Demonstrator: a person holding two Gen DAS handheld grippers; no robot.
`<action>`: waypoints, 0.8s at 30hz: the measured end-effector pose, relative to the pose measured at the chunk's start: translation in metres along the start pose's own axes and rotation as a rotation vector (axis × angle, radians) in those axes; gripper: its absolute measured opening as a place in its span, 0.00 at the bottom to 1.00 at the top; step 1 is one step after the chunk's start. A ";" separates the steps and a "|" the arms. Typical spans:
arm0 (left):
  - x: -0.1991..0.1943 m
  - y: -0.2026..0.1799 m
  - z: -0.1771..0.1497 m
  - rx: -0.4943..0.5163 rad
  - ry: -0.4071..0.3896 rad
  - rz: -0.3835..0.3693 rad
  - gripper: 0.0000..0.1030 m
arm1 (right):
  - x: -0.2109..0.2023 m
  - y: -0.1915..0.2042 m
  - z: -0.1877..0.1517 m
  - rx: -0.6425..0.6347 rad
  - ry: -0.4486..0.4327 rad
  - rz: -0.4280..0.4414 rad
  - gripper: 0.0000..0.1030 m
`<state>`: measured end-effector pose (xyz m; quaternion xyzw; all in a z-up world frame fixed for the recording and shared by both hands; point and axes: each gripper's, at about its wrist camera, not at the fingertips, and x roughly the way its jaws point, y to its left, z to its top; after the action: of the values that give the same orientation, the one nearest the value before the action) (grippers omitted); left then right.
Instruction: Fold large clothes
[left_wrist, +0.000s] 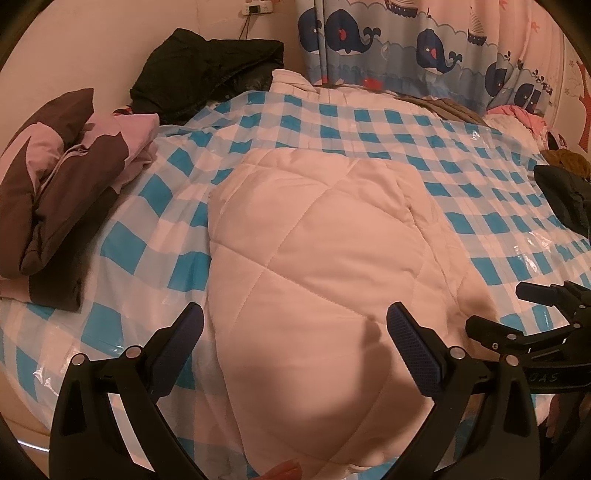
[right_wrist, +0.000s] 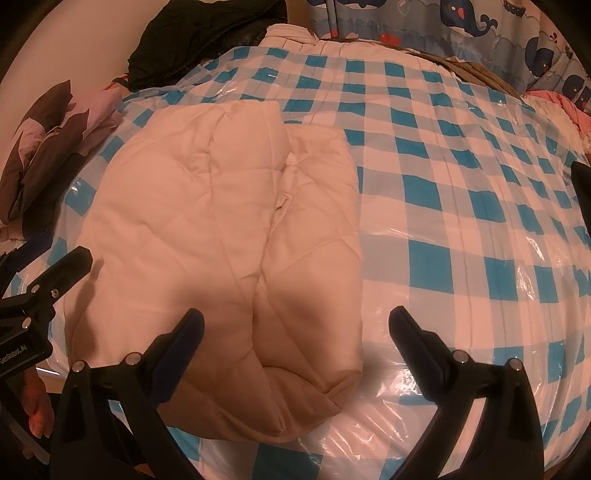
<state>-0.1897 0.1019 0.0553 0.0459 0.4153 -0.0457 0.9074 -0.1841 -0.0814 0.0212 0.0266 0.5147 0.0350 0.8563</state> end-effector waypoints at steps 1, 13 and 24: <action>-0.001 -0.002 -0.001 -0.001 0.000 -0.003 0.92 | 0.000 0.001 0.000 0.000 0.000 0.000 0.93; -0.003 -0.007 -0.003 -0.003 0.001 -0.012 0.92 | 0.000 0.002 0.000 0.000 0.000 0.000 0.93; -0.003 -0.008 -0.002 -0.002 0.000 -0.015 0.93 | 0.000 0.003 0.000 -0.001 -0.001 0.001 0.93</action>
<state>-0.1942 0.0943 0.0560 0.0418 0.4155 -0.0519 0.9071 -0.1842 -0.0786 0.0216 0.0266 0.5144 0.0355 0.8564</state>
